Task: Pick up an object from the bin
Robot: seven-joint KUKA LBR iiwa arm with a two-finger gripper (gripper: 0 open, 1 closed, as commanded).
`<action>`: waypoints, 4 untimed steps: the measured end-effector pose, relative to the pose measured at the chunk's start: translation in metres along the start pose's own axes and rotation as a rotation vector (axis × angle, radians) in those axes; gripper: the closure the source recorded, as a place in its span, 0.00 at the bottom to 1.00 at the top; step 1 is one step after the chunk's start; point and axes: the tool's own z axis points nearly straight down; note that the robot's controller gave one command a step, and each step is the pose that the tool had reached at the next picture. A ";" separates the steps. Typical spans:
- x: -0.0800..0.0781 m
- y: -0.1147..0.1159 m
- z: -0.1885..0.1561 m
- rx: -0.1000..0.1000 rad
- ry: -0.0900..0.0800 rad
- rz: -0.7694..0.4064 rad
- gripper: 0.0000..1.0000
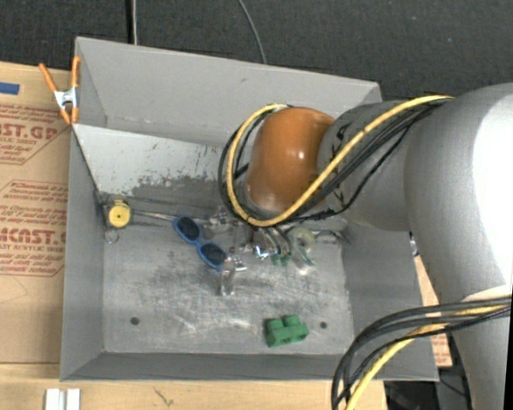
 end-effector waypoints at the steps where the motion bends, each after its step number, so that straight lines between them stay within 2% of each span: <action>1: -0.001 0.001 -0.004 -0.001 0.001 0.000 1.00; 2: 0.019 -0.007 -0.154 0.002 -0.002 0.000 1.00; 3: 0.015 -0.002 -0.057 -0.002 0.014 0.027 1.00; 4: 0.013 -0.002 -0.062 -0.001 0.007 0.027 0.00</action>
Offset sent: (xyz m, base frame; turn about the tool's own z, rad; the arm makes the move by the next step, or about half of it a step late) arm 0.0000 0.0000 0.0000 0.0000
